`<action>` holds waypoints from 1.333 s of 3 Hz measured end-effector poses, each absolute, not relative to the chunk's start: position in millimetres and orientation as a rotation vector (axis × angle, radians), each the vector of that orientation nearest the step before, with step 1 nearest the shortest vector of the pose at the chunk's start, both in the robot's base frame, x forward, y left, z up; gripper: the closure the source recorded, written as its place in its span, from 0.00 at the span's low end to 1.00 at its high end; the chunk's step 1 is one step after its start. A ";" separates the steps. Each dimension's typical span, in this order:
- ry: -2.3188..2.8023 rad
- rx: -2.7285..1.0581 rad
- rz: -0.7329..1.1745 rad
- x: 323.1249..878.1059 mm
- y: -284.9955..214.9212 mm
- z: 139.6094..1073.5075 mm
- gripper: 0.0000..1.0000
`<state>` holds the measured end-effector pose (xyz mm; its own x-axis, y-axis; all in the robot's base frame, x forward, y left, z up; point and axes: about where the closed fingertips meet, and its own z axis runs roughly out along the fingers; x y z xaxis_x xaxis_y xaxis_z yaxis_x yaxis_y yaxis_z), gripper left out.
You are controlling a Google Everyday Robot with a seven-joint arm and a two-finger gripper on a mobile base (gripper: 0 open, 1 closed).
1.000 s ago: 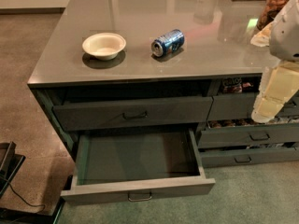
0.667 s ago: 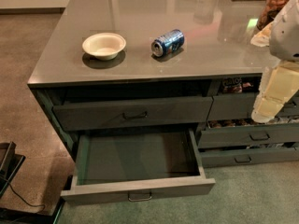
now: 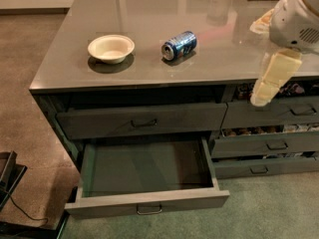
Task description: Place pepsi can into middle drawer
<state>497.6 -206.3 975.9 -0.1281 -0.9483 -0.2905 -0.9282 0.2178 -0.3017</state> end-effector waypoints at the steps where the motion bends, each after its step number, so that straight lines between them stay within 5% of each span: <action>1: 1.995 -1.752 -0.028 547.6 -194.6 971.1 0.00; 3: 1.842 -1.760 0.032 649.8 -167.1 955.4 0.00; 4: 1.831 -1.750 0.034 658.4 -166.0 949.9 0.00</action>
Offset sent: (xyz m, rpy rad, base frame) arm 0.1615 0.0343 -0.0163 0.1238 -0.1043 0.1613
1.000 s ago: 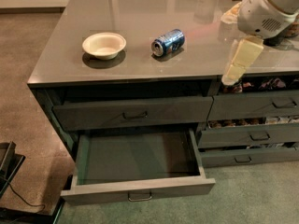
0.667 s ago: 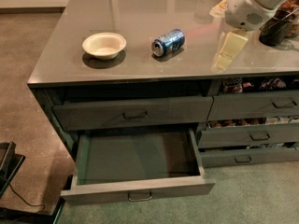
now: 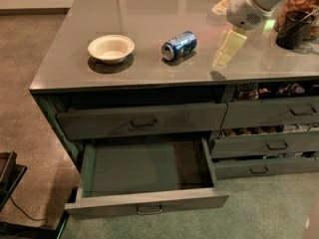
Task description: Place pepsi can into middle drawer
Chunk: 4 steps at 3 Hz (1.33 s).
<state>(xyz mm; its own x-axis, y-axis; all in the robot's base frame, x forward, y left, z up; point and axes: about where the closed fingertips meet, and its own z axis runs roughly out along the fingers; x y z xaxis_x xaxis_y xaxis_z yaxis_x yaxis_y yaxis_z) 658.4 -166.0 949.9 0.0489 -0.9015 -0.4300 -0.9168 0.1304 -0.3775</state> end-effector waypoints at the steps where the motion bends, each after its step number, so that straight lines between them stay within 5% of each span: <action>1: 1.803 -1.749 0.046 675.4 -163.4 942.7 0.00; 4: 1.711 -1.714 0.110 733.1 -144.5 921.4 0.00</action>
Offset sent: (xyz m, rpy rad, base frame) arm 0.0636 0.0067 -0.0173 0.0862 -0.0502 0.0377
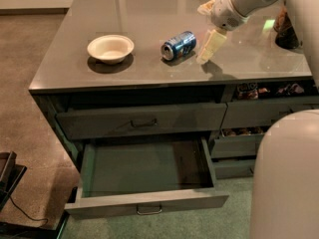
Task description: Place pepsi can into middle drawer
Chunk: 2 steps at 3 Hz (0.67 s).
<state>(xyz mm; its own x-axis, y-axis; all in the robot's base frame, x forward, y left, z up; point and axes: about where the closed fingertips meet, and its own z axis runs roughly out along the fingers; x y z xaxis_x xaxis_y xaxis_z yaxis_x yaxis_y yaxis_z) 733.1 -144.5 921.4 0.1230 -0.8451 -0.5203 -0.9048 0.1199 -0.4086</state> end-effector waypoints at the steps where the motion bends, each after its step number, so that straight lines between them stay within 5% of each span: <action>1: 1.691 -1.710 0.130 747.2 -138.9 914.7 0.00; 2: 1.673 -1.693 0.150 760.8 -133.2 907.5 0.00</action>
Offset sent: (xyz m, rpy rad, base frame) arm 0.0489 0.0083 -0.0111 0.0792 -0.0241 0.0172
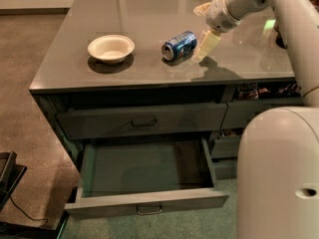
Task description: Place pepsi can into middle drawer
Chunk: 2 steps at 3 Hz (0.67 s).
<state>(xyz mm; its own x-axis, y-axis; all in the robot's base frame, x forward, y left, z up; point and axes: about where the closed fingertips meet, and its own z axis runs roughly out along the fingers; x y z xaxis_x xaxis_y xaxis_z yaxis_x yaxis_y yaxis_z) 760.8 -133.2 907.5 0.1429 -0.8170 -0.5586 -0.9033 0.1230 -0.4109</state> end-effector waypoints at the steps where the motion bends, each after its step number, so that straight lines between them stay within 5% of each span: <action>1: 1.661 -1.684 0.166 770.8 -127.6 901.5 0.00; 2: 1.652 -1.702 0.177 778.2 -119.8 895.1 0.00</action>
Offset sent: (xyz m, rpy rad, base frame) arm 0.0358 0.0109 -0.0056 0.0108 0.0037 0.0374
